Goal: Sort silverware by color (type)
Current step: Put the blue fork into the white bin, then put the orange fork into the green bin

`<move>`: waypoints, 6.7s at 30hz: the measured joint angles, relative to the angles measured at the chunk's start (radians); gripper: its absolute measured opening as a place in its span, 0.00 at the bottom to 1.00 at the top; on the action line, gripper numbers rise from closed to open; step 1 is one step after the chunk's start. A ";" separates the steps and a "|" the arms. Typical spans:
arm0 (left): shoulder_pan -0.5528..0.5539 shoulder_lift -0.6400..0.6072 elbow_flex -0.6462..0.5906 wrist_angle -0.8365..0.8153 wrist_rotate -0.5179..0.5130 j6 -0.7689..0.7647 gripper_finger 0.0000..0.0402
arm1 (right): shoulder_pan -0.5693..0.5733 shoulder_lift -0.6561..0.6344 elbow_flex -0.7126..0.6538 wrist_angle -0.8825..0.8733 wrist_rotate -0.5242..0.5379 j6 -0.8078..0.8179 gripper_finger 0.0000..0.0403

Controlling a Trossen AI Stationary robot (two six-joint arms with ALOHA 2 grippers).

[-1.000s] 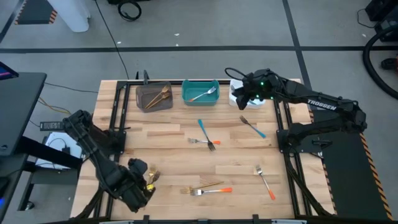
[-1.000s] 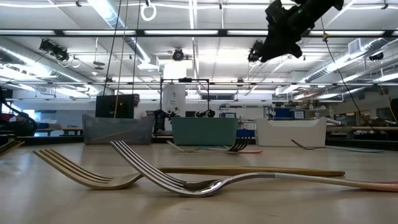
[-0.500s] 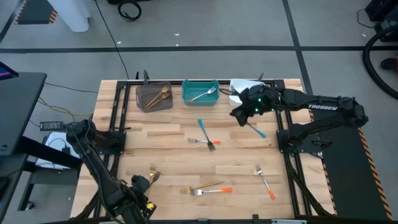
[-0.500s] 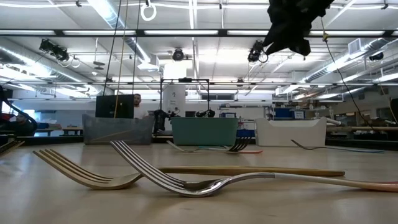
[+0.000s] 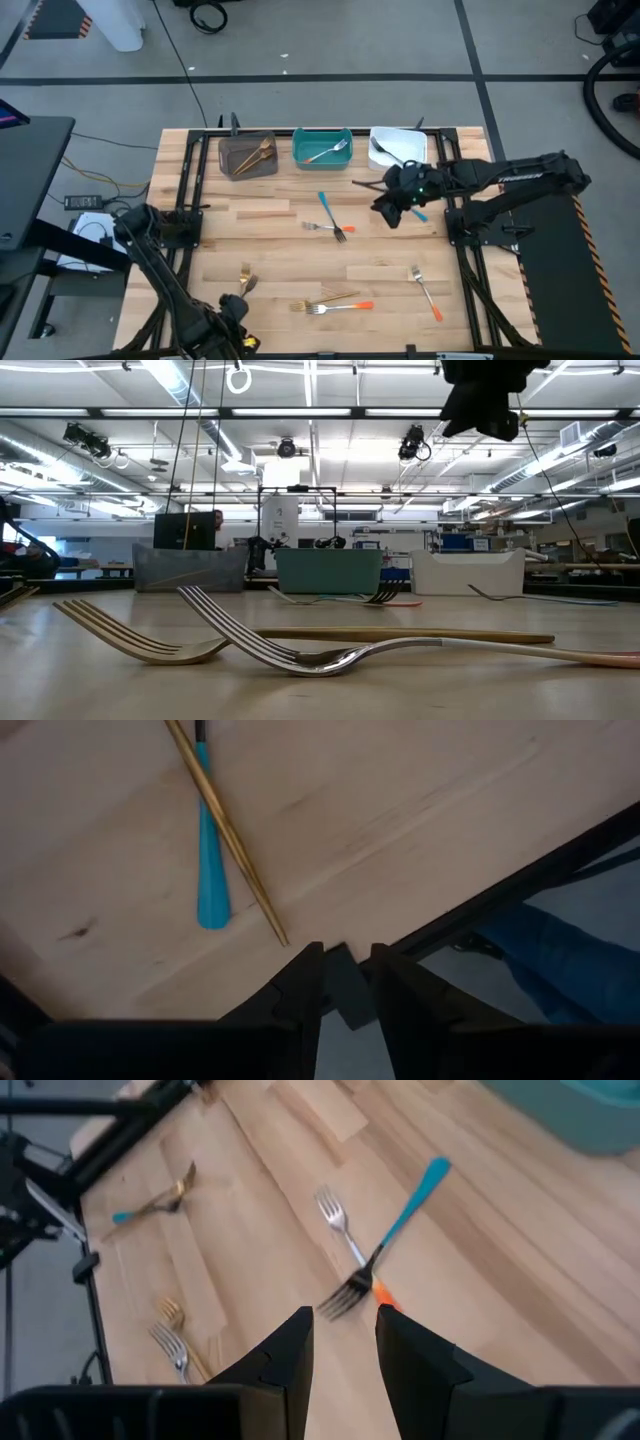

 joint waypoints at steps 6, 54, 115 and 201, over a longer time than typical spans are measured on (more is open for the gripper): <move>-0.002 0.004 0.000 -0.010 0.008 -0.002 0.24 | 0.044 0.000 -0.065 0.000 0.002 0.068 0.29; 0.234 0.005 0.000 -0.024 -0.172 0.270 0.24 | 0.247 0.000 -0.131 0.255 0.027 0.169 0.29; 0.960 0.005 0.000 0.338 -0.082 1.427 0.24 | -0.415 0.347 -0.370 0.001 0.076 -0.281 0.29; 1.539 0.003 0.170 0.364 0.062 1.945 0.24 | -0.931 0.276 0.055 0.151 -0.029 -0.764 0.19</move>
